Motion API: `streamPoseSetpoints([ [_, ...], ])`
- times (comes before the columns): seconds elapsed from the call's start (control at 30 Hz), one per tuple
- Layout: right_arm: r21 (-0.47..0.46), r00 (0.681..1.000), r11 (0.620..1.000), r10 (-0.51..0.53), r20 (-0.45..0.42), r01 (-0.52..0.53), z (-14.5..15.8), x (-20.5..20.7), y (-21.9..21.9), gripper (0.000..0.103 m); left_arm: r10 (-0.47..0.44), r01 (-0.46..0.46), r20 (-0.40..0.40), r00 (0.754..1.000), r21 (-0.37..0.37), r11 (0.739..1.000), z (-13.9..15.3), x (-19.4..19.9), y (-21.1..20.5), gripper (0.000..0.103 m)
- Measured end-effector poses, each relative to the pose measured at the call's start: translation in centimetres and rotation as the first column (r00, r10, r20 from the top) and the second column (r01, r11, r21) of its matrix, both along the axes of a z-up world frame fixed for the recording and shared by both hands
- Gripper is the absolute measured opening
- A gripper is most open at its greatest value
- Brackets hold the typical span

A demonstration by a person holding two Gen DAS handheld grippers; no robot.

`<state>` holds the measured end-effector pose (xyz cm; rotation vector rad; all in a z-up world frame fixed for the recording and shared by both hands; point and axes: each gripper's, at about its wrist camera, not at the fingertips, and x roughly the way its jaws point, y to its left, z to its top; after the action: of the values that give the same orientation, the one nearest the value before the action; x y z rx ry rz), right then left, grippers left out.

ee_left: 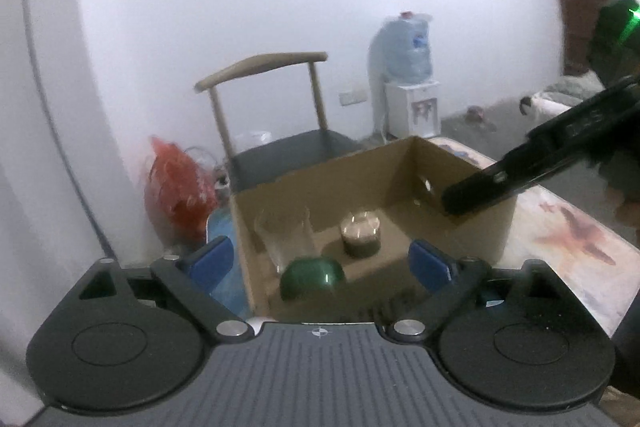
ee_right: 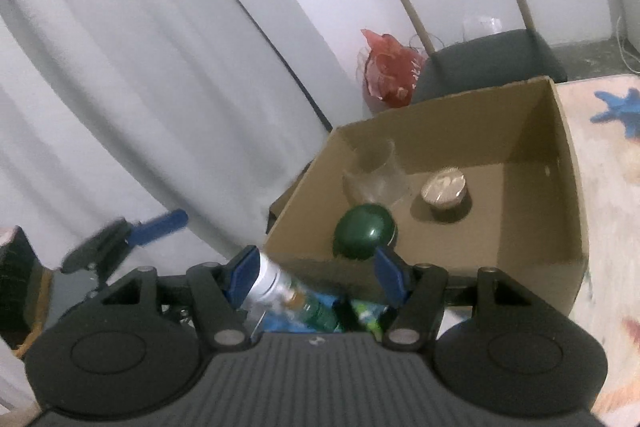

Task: Organize rigid objects
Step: 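Withdraw the right tool from the box toward the white bottle, then grasp the white-lidded jar by its lid with the right tool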

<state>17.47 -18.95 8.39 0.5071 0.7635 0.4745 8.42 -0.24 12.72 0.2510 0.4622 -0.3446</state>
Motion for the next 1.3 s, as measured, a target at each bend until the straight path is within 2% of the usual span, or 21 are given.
streamPoseSetpoints([
  [0.2, -0.065, 0.997, 0.997, 0.041, 0.066, -0.036, 0.0, -1.0, 3.2, 0.067, 0.117, -0.122, -0.045, 0.992, -0.126, 0.985, -3.1, -1.8, 2.8, 0.095],
  [0.33, -0.134, 0.990, 0.986, 0.108, 0.089, -0.096, 0.0, -0.2, 6.6, 0.066, 0.185, -0.191, -0.051, 0.981, -0.162, 0.968, -4.8, -1.8, 4.7, 0.094],
  [0.47, -0.213, 0.979, 0.966, 0.172, 0.110, -0.146, -0.1, 0.9, 10.1, 0.066, 0.205, -0.207, -0.030, 0.978, -0.175, 0.963, -5.6, -1.1, 5.9, 0.088],
  [0.63, -0.288, 0.965, 0.937, 0.238, 0.111, -0.198, -0.5, 2.9, 14.1, 0.065, 0.189, -0.192, -0.033, 0.981, -0.196, 0.962, -6.5, 0.0, 7.0, 0.080],
  [0.8, -0.337, 0.957, 0.912, 0.275, 0.088, -0.231, -1.3, 4.2, 16.7, 0.063, 0.155, -0.160, -0.039, 0.987, -0.206, 0.965, -7.1, 0.8, 7.6, 0.077],
  [0.97, -0.362, 0.954, 0.896, 0.295, 0.058, -0.256, -2.1, 5.1, 17.9, 0.062, 0.114, -0.125, -0.060, 0.992, -0.228, 0.966, -7.8, 1.6, 8.1, 0.074],
  [1.3, -0.379, 0.951, 0.881, 0.308, -0.001, -0.285, -3.3, 6.3, 18.8, 0.057, 0.053, -0.092, -0.136, 0.989, -0.299, 0.950, -9.1, 3.0, 9.1, 0.064],
])
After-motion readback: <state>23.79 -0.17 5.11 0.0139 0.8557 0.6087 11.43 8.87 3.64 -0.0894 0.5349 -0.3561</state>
